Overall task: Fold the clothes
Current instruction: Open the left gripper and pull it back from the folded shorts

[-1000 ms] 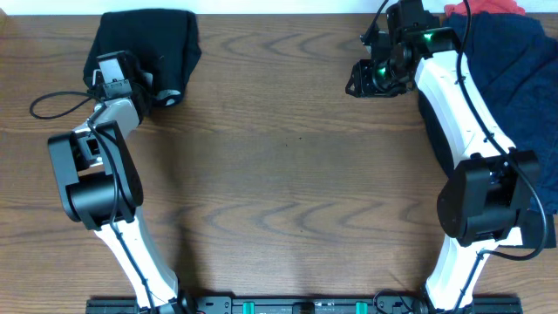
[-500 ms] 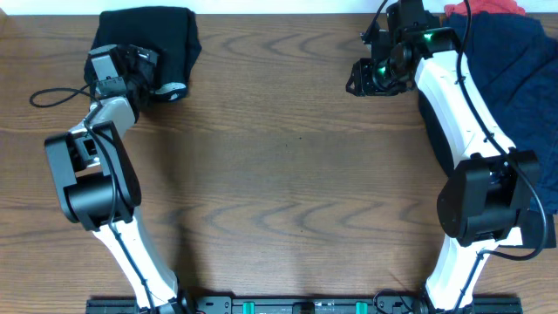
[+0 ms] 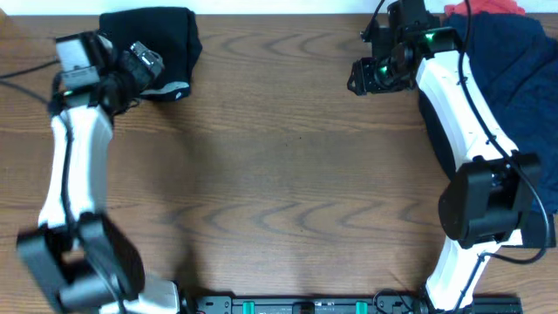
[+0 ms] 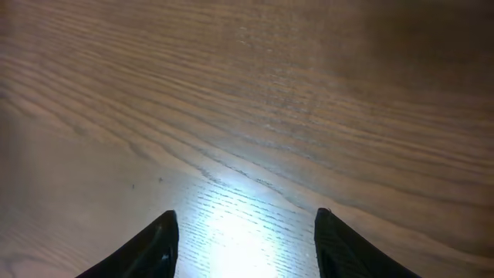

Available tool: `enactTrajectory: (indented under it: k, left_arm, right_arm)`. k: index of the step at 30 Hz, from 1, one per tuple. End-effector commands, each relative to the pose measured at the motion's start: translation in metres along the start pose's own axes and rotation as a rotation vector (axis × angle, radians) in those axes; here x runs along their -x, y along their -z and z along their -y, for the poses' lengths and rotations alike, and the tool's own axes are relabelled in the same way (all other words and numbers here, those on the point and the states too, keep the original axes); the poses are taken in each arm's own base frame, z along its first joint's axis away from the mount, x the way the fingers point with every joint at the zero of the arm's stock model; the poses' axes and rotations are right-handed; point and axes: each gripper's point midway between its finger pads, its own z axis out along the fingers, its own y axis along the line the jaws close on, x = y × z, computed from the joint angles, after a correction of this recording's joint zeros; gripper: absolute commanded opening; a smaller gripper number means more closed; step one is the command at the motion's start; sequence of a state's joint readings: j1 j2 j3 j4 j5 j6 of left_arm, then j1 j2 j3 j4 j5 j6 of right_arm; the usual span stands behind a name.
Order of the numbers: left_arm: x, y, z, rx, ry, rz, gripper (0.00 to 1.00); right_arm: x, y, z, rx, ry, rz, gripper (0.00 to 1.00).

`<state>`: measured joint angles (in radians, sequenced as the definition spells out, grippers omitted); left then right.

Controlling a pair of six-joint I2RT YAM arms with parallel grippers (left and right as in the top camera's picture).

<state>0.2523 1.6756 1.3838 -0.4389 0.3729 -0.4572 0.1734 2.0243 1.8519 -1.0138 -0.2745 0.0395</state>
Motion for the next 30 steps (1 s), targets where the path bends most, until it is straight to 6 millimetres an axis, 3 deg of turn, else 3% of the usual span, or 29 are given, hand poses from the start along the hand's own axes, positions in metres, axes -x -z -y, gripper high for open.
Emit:
enactTrajectory:
  k: [1, 3, 7, 8, 9, 12, 17, 23, 30]
  left_arm:
    - [-0.008, 0.032, 0.003, 0.032, -0.241, -0.012, 0.98]
    - [-0.017, 0.048, 0.005, 0.037, -0.237, -0.036, 0.98]
    - [-0.032, 0.076, 0.016, 0.000, -0.234, -0.061, 0.98]
    - [-0.034, 0.081, 0.020, -0.006, -0.239, -0.062, 0.98]
    - [-0.038, 0.086, 0.023, -0.011, -0.245, -0.064, 0.98]
    - [-0.045, 0.091, 0.029, -0.018, -0.258, -0.076, 0.98]
    - [-0.046, 0.088, 0.025, 0.005, -0.256, -0.084, 0.98]
    - [-0.046, 0.088, 0.025, 0.005, -0.256, -0.084, 0.98]
    - [-0.046, 0.088, 0.025, 0.005, -0.256, -0.084, 0.98]
  right_arm:
    - [0.017, 0.053, -0.018, -0.009, 0.151, 0.127, 0.50]
    - [0.024, 0.078, -0.027, -0.026, 0.237, 0.195, 0.52]
    - [0.037, 0.147, -0.041, -0.118, 0.331, 0.373, 0.59]
    - [0.037, 0.165, -0.043, -0.138, 0.335, 0.413, 0.66]
    - [0.036, 0.184, -0.044, -0.157, 0.338, 0.454, 0.99]
    - [0.027, 0.230, -0.044, -0.218, 0.333, 0.539, 0.99]
    - [0.006, 0.282, -0.053, -0.235, 0.340, 0.632, 0.99]
    - [-0.009, 0.318, -0.062, -0.238, 0.350, 0.715, 0.99]
    - [-0.017, 0.320, -0.062, -0.238, 0.349, 0.703, 0.99]
